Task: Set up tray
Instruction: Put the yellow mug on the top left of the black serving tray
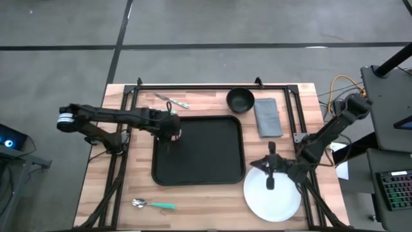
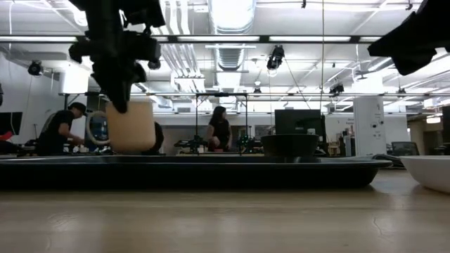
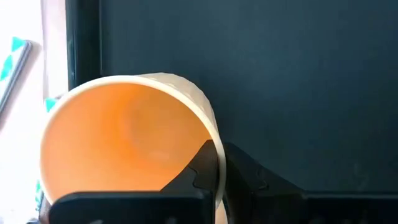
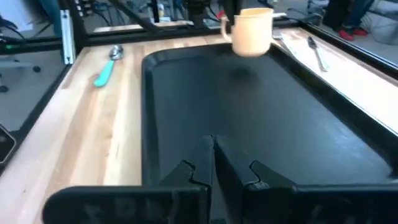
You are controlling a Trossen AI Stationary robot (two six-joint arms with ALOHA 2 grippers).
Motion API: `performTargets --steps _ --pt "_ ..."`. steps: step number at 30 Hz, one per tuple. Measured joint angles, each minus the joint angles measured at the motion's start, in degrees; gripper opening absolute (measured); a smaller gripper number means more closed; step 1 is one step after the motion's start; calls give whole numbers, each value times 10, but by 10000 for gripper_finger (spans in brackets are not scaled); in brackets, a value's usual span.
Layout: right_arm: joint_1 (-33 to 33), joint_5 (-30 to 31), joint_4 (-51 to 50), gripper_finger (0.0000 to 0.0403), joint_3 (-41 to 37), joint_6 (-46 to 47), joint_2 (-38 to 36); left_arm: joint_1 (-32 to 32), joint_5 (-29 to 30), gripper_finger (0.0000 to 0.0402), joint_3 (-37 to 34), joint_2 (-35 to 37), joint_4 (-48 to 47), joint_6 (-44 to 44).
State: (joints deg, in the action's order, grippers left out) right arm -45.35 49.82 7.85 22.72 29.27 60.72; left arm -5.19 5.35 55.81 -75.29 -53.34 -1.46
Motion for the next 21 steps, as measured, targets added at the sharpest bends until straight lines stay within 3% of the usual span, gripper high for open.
performTargets --steps 12,21 --pt "1 18 -17 8 -42 -23 -119 -34 7 0 -47 -4 4 -41" --pt "0 13 -16 8 -38 -31 -131 -55 0 2 -79 3 39 -52"
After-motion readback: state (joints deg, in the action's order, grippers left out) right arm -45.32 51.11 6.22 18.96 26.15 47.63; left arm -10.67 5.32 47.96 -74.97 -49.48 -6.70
